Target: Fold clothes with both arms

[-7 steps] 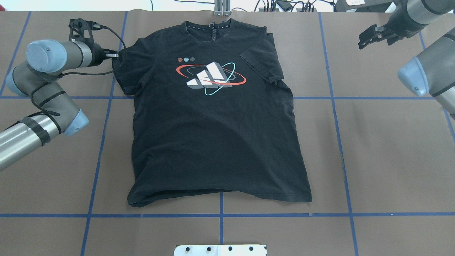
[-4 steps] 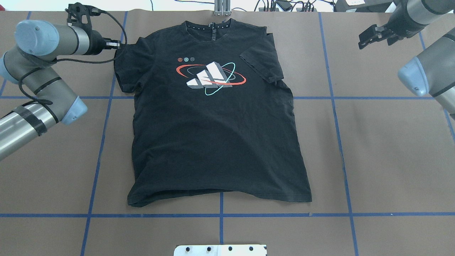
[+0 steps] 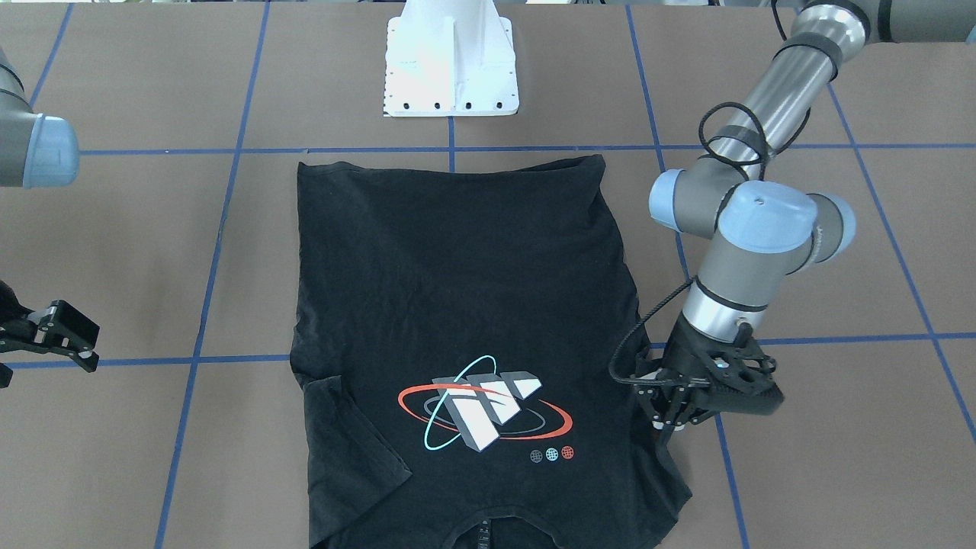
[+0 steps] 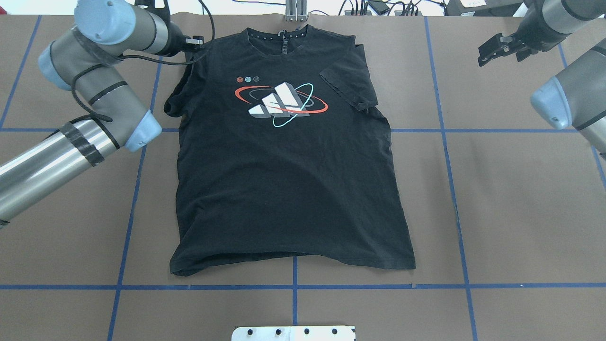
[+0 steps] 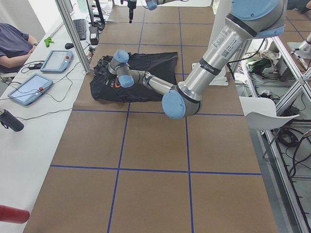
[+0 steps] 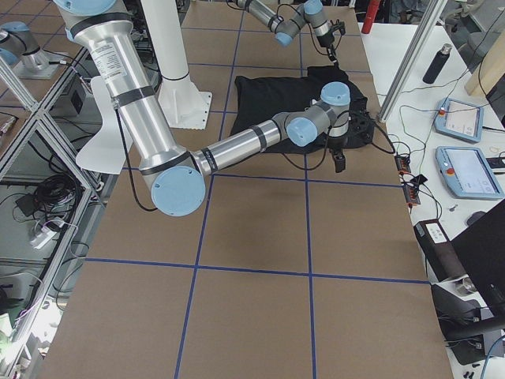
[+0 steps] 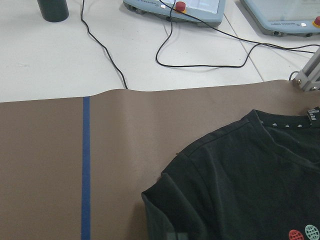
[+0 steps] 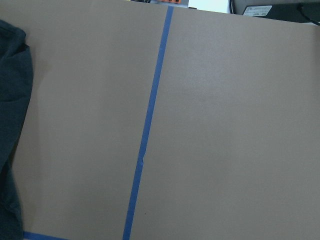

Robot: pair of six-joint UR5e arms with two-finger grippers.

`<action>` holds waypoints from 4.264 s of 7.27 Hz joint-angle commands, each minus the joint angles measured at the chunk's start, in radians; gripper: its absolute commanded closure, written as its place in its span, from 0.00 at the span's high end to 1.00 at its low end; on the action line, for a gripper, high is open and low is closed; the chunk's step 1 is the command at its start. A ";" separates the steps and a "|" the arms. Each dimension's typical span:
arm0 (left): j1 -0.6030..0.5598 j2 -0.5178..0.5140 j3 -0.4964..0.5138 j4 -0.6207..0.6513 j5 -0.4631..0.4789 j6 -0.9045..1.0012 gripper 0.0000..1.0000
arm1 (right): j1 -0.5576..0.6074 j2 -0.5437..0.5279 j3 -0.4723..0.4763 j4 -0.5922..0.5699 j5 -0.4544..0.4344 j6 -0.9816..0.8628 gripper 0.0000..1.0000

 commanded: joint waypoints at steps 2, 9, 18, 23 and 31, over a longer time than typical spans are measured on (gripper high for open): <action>0.068 -0.116 0.140 0.026 0.085 -0.077 0.00 | -0.001 -0.002 0.000 0.000 -0.002 0.002 1.00; 0.056 -0.029 -0.034 0.024 0.077 0.037 1.00 | -0.021 -0.002 0.080 0.001 -0.006 0.150 1.00; 0.211 0.580 -0.711 0.035 -0.178 -0.010 1.00 | -0.526 -0.397 0.584 0.038 -0.302 0.654 1.00; 0.525 0.698 -0.776 0.035 0.034 -0.250 1.00 | -0.739 -0.565 0.625 0.204 -0.500 0.758 1.00; 0.645 0.757 -0.786 0.037 0.079 -0.383 0.46 | -0.808 -0.557 0.626 0.204 -0.577 0.776 1.00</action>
